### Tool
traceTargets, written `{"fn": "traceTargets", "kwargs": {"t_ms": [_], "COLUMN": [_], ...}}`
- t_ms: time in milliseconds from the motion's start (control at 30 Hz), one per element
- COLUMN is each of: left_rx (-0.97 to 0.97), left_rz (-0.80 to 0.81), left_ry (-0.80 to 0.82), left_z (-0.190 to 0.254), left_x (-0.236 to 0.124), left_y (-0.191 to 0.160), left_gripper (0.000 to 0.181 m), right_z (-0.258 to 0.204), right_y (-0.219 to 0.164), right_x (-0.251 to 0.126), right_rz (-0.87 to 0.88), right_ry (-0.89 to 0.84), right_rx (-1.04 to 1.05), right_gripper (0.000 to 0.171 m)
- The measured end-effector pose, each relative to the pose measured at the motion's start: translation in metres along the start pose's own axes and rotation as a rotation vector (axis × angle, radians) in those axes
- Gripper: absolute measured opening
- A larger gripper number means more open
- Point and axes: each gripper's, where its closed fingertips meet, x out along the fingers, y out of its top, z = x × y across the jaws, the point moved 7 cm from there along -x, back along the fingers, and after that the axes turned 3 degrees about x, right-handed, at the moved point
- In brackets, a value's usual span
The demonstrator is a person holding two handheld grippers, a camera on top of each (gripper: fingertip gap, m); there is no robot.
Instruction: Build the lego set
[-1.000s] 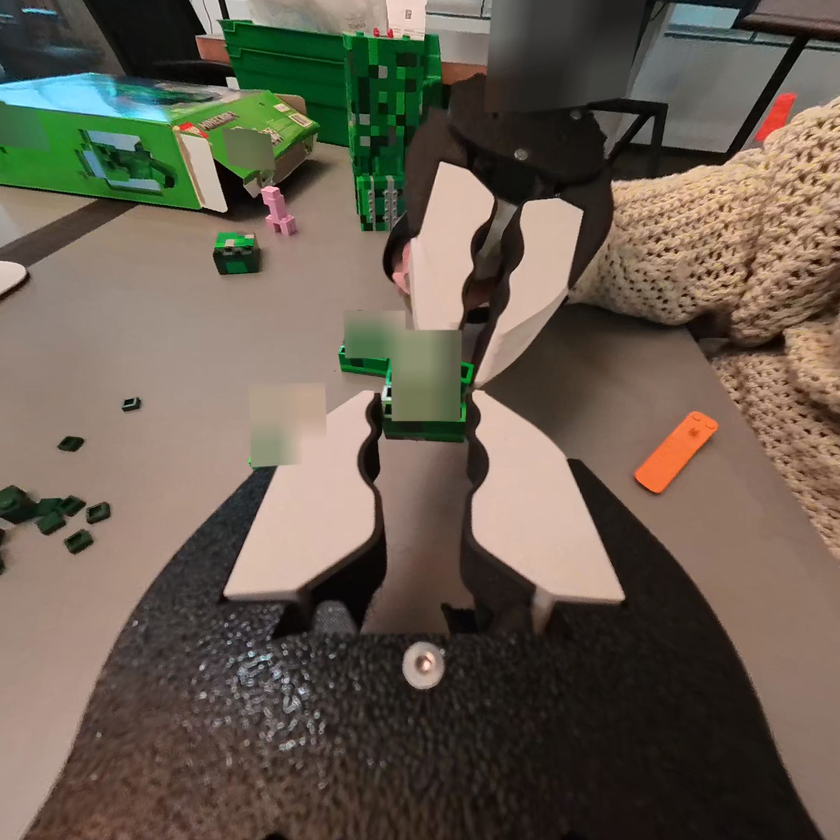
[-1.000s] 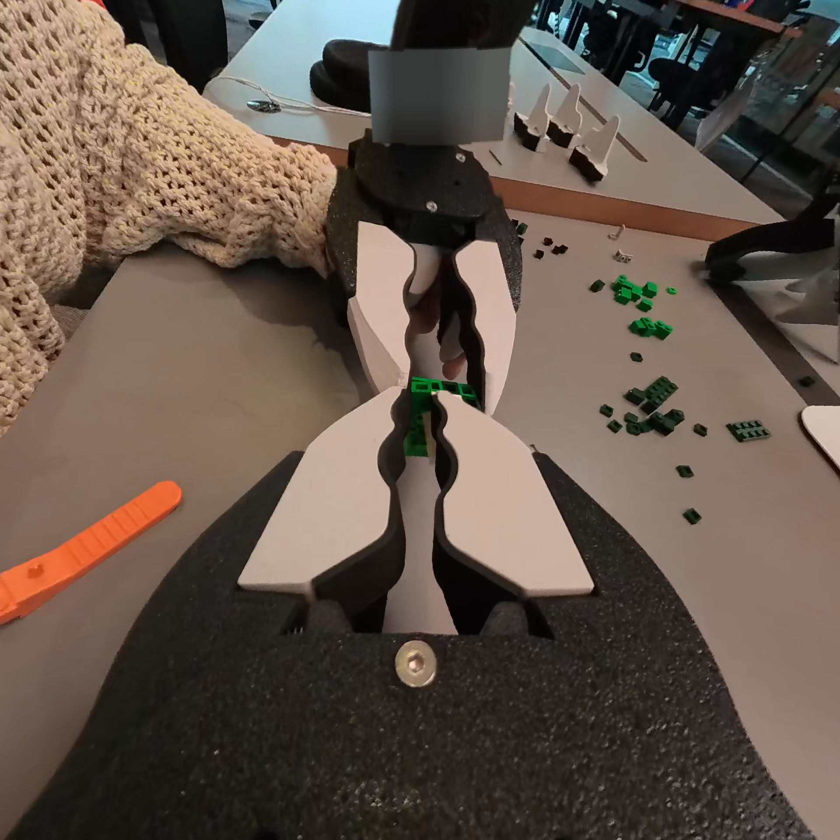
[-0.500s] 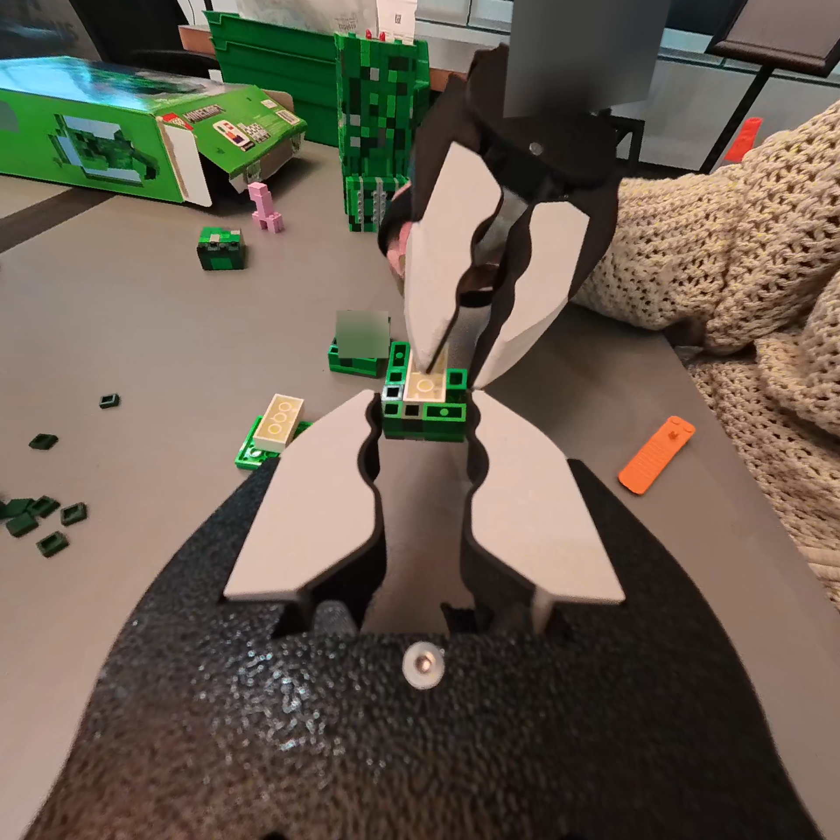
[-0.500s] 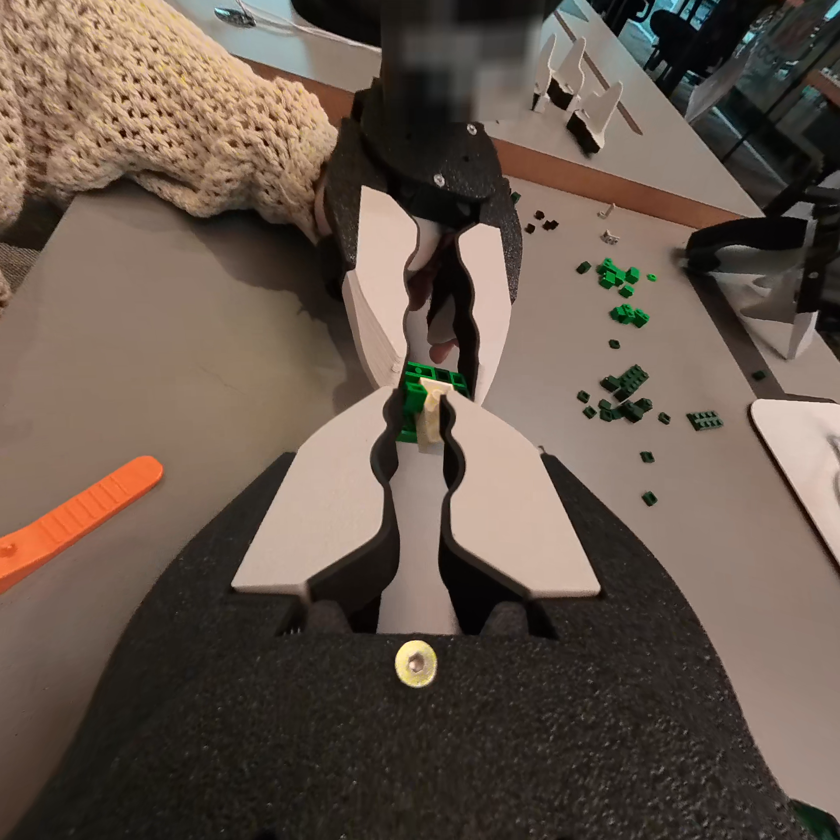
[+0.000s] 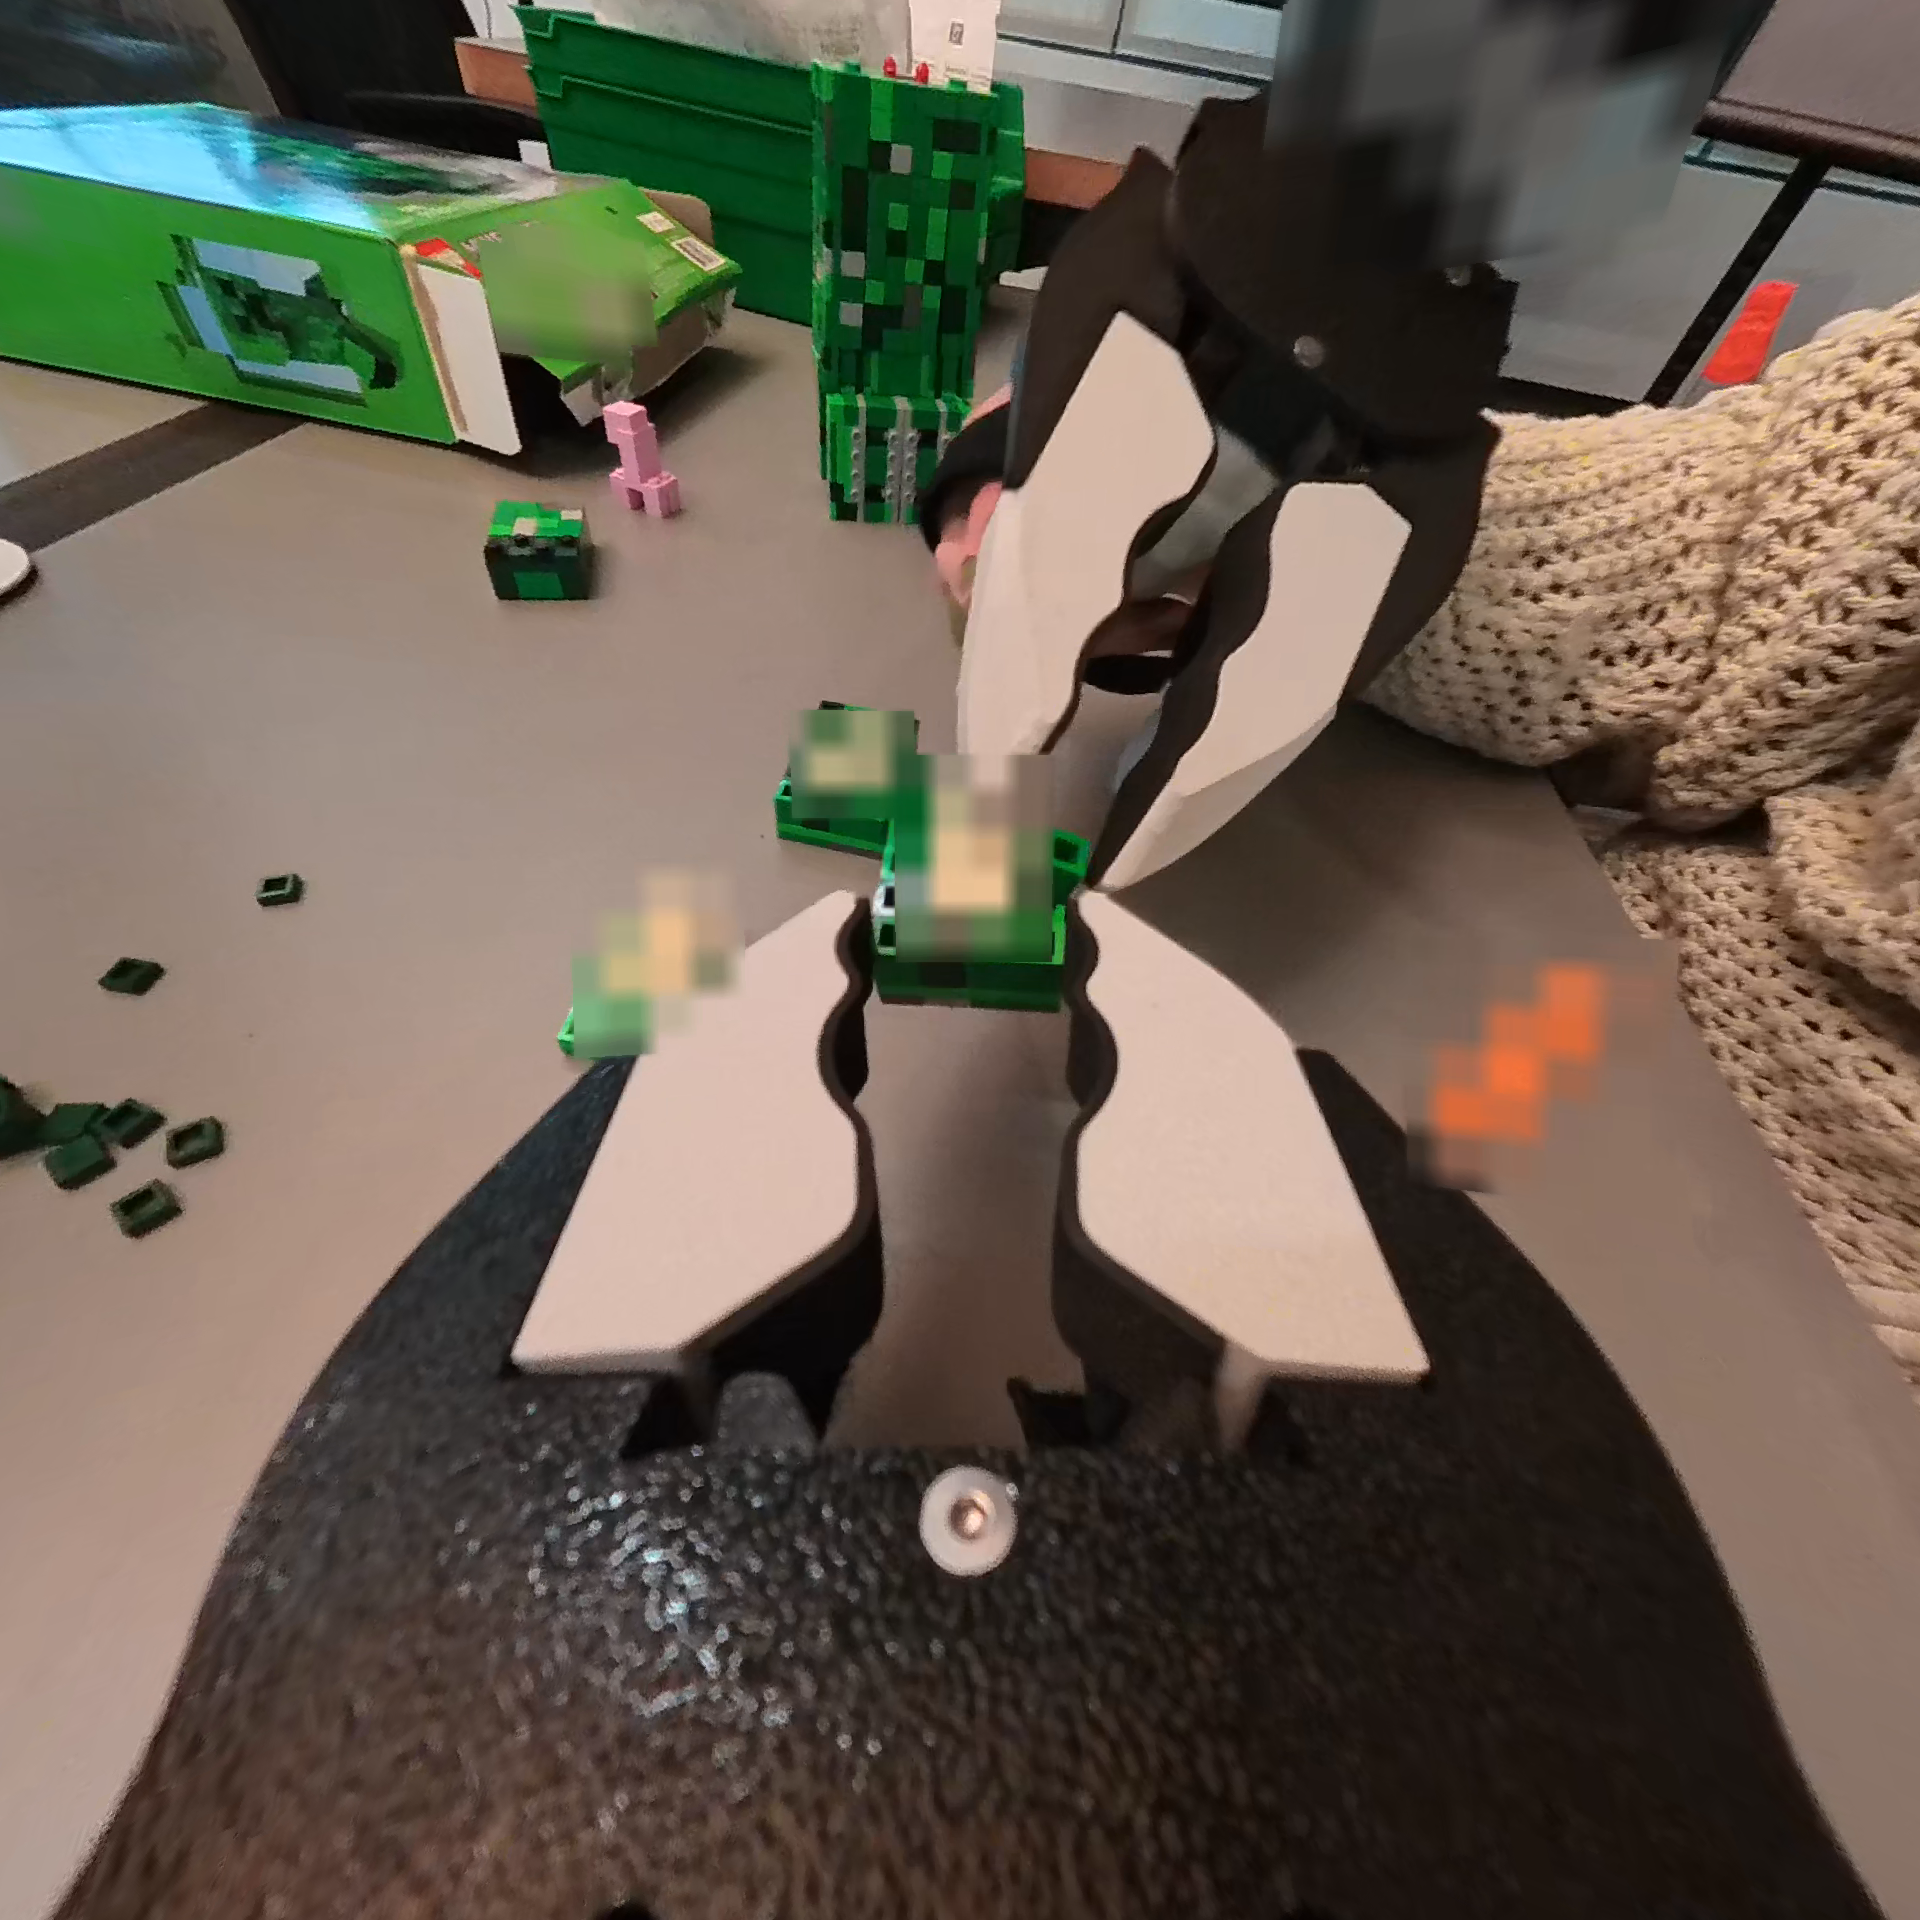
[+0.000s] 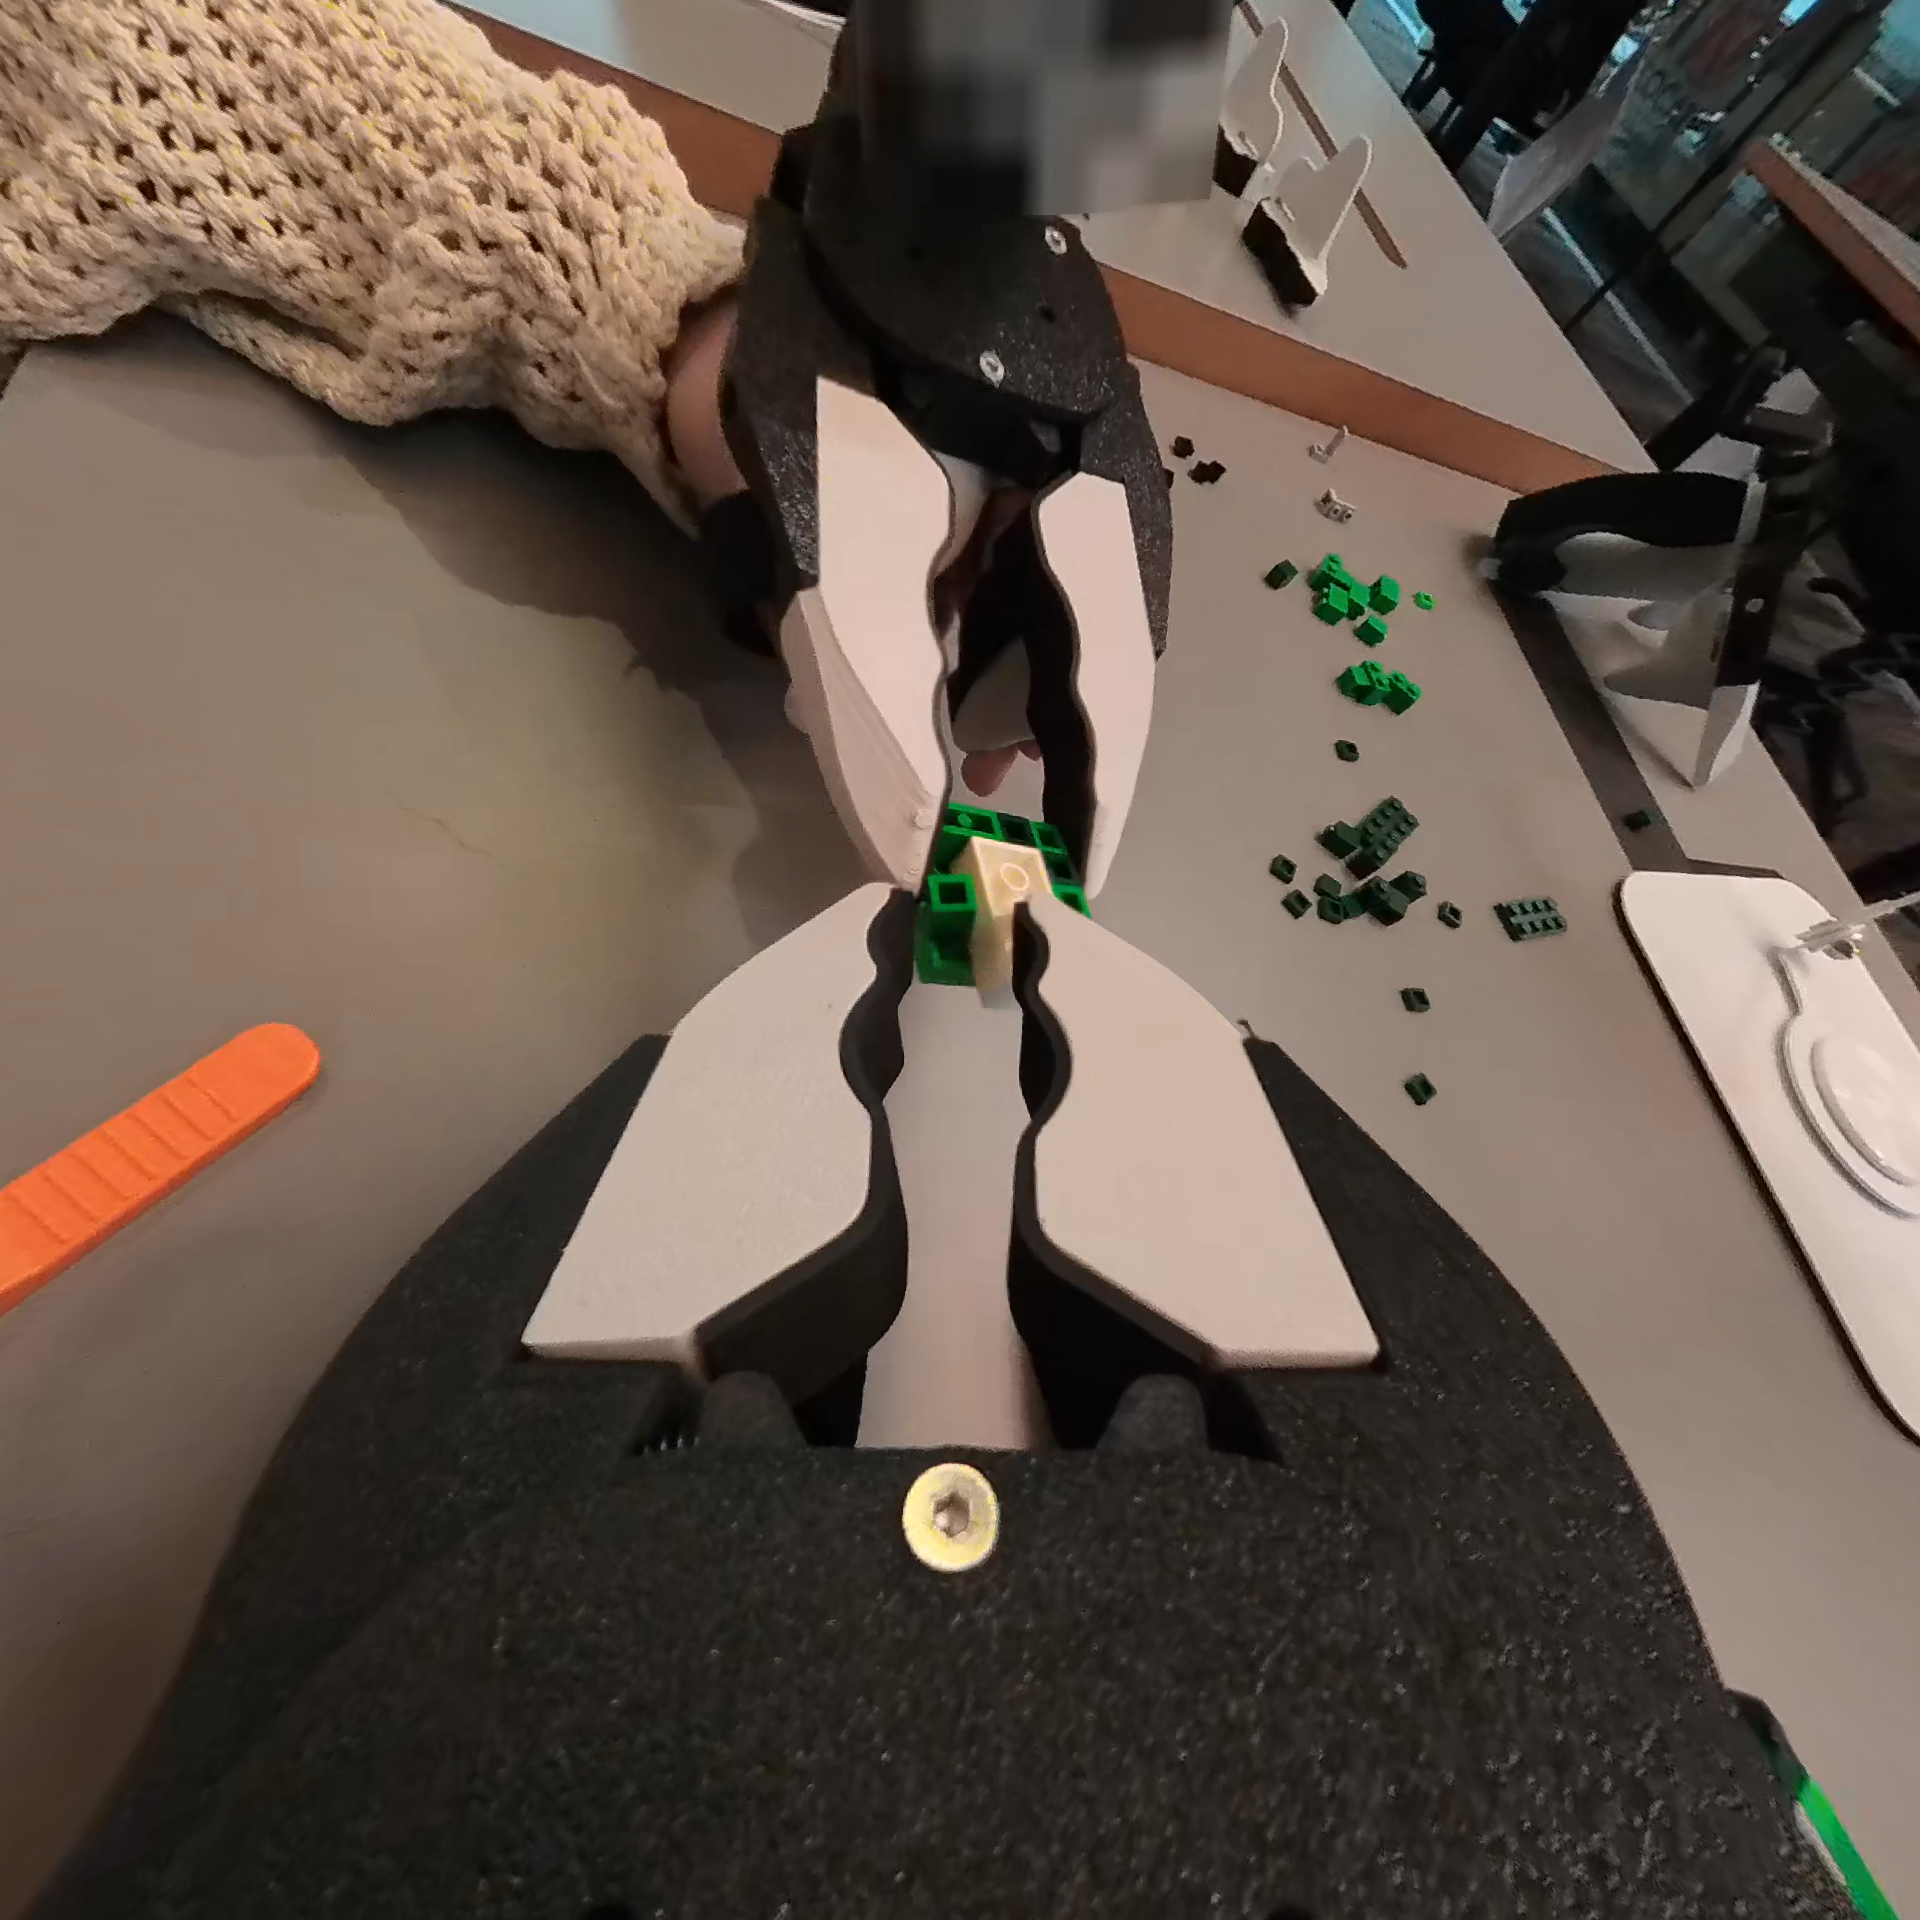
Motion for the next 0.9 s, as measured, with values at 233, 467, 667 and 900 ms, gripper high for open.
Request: {"fn": "traceTargets", "kwargs": {"t_ms": [233,467,667,900], "left_rx": [-0.018,-0.075,-0.060,-0.011], "left_rz": [0.005,0.031,0.030,-0.018], "left_ry": [0.026,0.068,0.027,0.076], "left_z": [-0.003,-0.010,-0.007,-0.005], "left_x": [-0.001,-0.004,-0.003,0.001], "left_y": [0.000,0.001,0.001,0.000], "left_gripper": [0.034,0.034,0.034,0.034], "right_z": [0.001,-0.004,-0.007,0.002], "right_y": [-0.002,0.001,0.002,0.010], "right_x": [-0.004,-0.006,-0.006,-0.011], "right_rz": [0.019,0.022,0.063,0.023], "right_ry": [-0.065,-0.264,-0.121,-0.183], "right_rx": [0.015,-0.130,0.016,0.059], "right_gripper": [0.018,0.038,0.022,0.018]}}
